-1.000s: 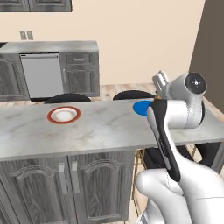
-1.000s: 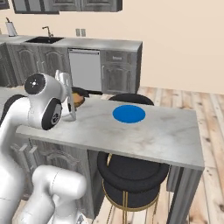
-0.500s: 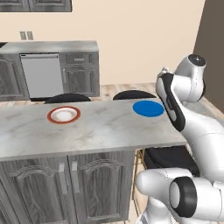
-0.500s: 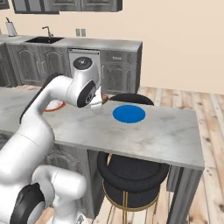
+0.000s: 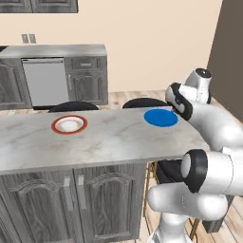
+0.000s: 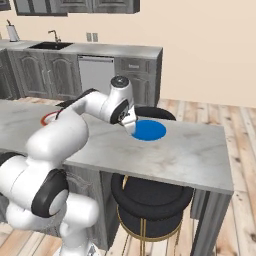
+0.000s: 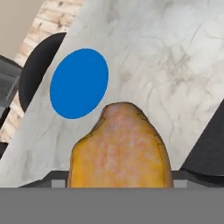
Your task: Take the chicken drumsticks from the pan and place one on each plate on the dining counter.
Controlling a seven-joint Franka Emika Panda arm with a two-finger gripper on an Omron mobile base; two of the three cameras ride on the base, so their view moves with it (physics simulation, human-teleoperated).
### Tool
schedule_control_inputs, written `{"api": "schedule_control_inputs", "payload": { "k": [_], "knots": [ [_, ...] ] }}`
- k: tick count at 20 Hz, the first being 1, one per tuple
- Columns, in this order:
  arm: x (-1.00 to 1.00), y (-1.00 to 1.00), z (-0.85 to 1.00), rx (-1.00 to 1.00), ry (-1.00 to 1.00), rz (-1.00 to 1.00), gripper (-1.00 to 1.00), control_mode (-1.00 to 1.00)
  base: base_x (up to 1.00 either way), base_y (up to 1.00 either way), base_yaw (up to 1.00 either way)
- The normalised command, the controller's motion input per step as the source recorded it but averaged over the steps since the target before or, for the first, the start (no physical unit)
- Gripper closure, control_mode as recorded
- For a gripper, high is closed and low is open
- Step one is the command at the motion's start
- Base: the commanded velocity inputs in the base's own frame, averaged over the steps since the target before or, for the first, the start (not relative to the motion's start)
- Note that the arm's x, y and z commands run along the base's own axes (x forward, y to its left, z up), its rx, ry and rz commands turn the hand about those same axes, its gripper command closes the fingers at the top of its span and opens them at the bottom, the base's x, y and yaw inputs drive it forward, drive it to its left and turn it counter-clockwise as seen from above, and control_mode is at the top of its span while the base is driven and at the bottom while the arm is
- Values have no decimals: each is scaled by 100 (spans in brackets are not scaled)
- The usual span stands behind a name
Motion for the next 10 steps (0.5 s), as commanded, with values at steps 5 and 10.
{"api": "schedule_control_inputs", "payload": {
  "k": [5, 10],
  "knots": [
    [98, -27, -49, 0, 18, 10, 100, -100, 0, 0, 0],
    [98, -23, -49, -1, 14, 10, 100, -100, 0, 0, 0]
  ]
}}
